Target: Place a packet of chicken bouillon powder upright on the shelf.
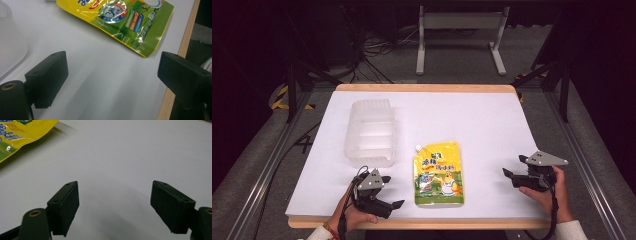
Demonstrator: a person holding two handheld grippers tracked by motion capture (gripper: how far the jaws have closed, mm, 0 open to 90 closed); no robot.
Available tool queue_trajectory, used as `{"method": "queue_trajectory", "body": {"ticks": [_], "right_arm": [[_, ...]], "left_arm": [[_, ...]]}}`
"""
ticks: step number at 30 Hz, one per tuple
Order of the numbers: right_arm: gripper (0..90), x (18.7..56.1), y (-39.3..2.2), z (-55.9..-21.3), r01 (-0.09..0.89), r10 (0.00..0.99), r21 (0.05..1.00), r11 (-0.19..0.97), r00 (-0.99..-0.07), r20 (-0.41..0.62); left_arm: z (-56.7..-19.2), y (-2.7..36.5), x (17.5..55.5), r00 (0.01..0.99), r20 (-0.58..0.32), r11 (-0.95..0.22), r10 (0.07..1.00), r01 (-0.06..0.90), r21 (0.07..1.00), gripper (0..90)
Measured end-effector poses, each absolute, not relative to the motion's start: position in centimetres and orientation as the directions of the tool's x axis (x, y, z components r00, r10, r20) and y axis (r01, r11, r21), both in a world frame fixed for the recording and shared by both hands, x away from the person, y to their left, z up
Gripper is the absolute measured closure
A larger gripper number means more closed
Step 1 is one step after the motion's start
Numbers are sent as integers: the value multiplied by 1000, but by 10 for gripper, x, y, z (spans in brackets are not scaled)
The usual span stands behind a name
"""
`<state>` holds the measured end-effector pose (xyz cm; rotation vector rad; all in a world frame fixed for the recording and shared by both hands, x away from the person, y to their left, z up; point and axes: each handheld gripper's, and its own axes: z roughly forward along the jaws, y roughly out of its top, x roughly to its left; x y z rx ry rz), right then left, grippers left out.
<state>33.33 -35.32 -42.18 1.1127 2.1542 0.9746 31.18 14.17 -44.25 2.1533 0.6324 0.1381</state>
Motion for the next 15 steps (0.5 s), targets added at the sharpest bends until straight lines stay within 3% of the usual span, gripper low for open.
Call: {"method": "queue_trajectory", "body": {"ticks": [15], "right_arm": [[230, 358, -321, -419, 458, 781, 793, 401, -624, -34]], "left_arm": [[-445, 131, 309, 864, -142, -500, 483, 406, 765, 107]]}}
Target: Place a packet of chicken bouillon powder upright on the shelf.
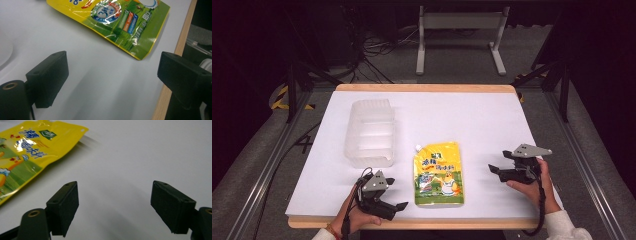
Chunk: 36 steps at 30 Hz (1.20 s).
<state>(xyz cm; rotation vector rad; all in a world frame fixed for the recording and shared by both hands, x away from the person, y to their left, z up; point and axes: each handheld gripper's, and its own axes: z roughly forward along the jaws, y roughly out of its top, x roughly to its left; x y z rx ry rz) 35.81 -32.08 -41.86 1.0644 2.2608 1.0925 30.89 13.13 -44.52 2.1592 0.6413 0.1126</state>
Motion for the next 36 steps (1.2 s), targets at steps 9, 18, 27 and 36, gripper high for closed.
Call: {"method": "queue_trajectory", "body": {"ticks": [9, 18, 27, 36], "right_arm": [[221, 391, -276, -425, 499, 674, 753, 428, -732, 101], [188, 420, -231, -439, 565, 614, 684, 462, -760, 214], [236, 433, -214, -447, 623, 546, 699, 350, -742, 389], [727, 427, -221, -444, 605, 534, 718, 344, -755, 380]], "left_arm": [[-446, 116, 318, 848, -178, -476, 499, 440, 762, 109], [-452, 99, 328, 840, -178, -506, 512, 463, 727, 106], [-456, 91, 343, 840, -225, -500, 494, 486, 717, 100], [-454, 82, 356, 824, -267, -473, 500, 518, 712, 124]]}}
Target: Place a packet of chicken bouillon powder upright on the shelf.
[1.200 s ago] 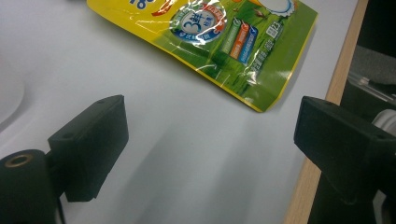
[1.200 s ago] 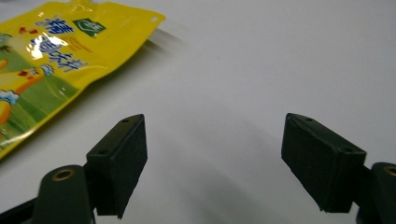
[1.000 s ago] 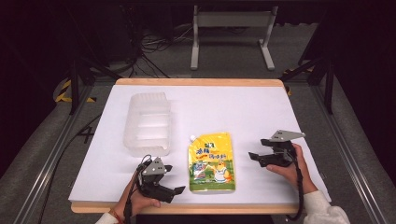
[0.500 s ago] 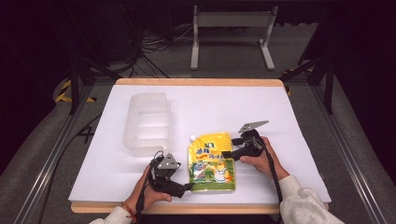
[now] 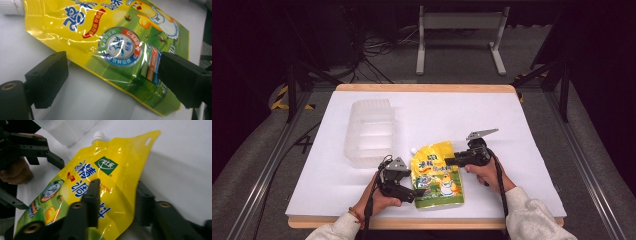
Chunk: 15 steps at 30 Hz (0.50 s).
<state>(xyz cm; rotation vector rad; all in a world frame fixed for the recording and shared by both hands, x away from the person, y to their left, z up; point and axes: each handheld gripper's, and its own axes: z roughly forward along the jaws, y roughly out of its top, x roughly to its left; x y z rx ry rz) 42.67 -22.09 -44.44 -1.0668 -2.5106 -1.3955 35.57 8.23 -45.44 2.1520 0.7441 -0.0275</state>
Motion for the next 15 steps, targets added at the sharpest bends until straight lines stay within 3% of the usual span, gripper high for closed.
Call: {"method": "queue_trajectory", "body": {"ticks": [4, 7, 10, 12, 15], "right_arm": [[900, 423, -228, -442, 586, 536, 740, 329, -761, 365], [900, 419, -231, -435, 568, 521, 760, 316, -773, 361], [900, 412, -232, -429, 537, 511, 781, 320, -791, 335], [900, 407, -232, -423, 508, 503, 803, 310, -805, 315], [900, 399, -234, -410, 464, 482, 836, 291, -826, 291]], "left_arm": [[-454, 81, 360, 813, -287, -455, 507, 535, 711, 187], [-454, 81, 364, 800, -307, -438, 515, 554, 708, 229], [-454, 82, 366, 794, -322, -424, 515, 563, 709, 189], [-454, 83, 366, 790, -321, -421, 523, 567, 708, 112], [-453, 85, 367, 791, -343, -401, 506, 568, 719, 106]]}}
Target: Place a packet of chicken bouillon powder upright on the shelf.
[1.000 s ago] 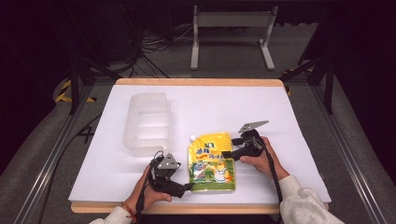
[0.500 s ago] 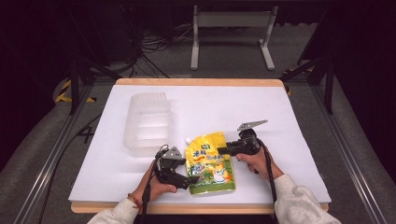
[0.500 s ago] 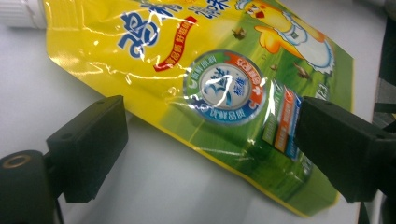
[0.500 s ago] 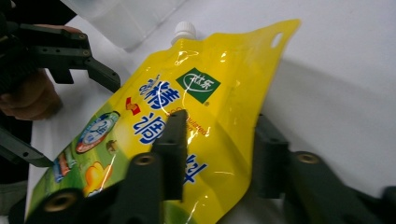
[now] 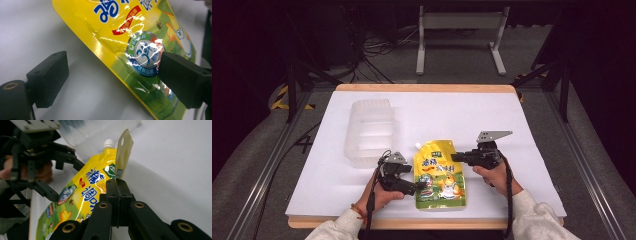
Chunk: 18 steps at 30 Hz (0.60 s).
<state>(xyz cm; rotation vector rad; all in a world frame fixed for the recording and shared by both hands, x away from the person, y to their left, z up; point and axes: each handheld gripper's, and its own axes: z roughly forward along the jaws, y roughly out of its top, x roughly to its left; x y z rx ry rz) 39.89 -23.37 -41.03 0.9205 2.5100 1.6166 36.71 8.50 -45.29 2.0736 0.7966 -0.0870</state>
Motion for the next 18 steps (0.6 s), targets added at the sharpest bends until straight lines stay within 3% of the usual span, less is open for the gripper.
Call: {"method": "queue_trajectory", "body": {"ticks": [2, 4, 5, 6, 8, 10, 14, 18], "right_arm": [[900, 396, -234, -407, 453, 477, 844, 287, -832, 285], [900, 390, -234, -400, 420, 468, 860, 288, -846, 256], [900, 388, -234, -399, 417, 466, 862, 288, -848, 254], [900, 388, -234, -399, 417, 466, 862, 288, -848, 254], [900, 385, -234, -394, 398, 465, 871, 288, -853, 236], [900, 383, -235, -390, 393, 465, 878, 273, -853, 237], [900, 377, -236, -377, 379, 452, 896, 233, -858, 246], [900, 367, -234, -360, 334, 435, 920, 204, -873, 221]], "left_arm": [[-449, 85, 366, 806, -341, -405, 483, 551, 730, 114], [-445, 84, 363, 821, -336, -401, 462, 531, 746, 203], [-442, 84, 361, 839, -331, -410, 432, 509, 757, 255], [-442, 84, 361, 839, -331, -410, 432, 509, 757, 381], [-434, 86, 357, 850, -291, -406, 440, 477, 780, 429], [-429, 92, 356, 846, -306, -373, 438, 480, 794, 609], [-417, 98, 353, 865, -282, -342, 415, 436, 832, 807], [-403, 102, 349, 881, -215, -351, 422, 377, 857, 889]]}}
